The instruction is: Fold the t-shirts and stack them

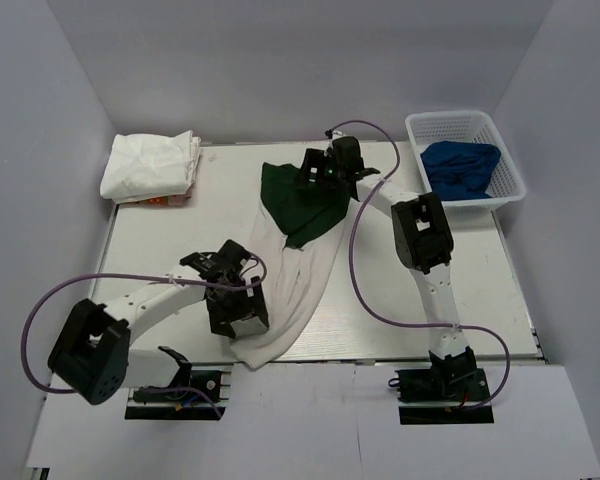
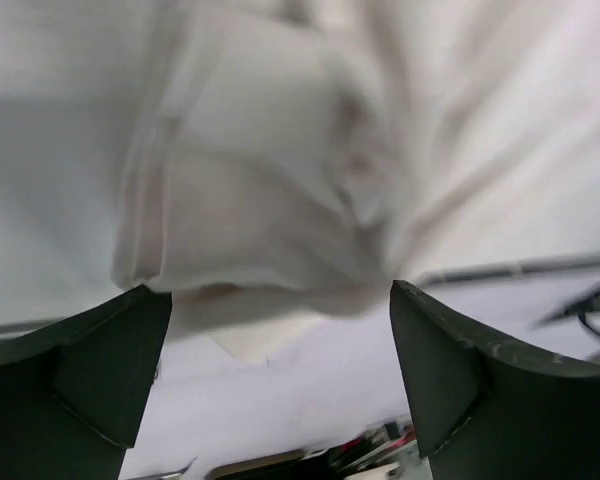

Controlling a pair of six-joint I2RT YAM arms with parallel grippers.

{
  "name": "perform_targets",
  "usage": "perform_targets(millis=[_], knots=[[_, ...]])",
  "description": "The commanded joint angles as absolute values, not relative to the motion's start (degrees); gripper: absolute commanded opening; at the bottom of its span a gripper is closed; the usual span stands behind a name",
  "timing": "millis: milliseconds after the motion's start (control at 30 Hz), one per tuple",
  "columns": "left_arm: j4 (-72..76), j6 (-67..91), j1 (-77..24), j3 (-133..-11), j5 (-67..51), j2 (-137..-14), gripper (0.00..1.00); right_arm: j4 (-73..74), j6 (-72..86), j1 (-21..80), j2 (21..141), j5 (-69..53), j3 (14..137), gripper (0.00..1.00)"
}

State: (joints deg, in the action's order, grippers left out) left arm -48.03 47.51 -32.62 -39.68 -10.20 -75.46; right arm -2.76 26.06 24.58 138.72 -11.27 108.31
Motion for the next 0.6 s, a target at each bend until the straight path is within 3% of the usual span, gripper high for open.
perform_targets(millis=[0,300,567], knots=[[-50.4,44.9,-34.3,-44.3,-16.7,-69.6,1.00,-6.5,19.4,25.5,133.9,-14.6,109.1,0.90],[-53.3,41.5,-35.9,-57.6,-1.2,-80.2,1.00,8.9,11.5,29.6,123.3,-1.9,104.3,0.90],[-44.4,41.0,-35.3,-56.3,2.9,-78.3,1.00,21.2,22.9,36.3,120.1,10.1,94.4,0.90]])
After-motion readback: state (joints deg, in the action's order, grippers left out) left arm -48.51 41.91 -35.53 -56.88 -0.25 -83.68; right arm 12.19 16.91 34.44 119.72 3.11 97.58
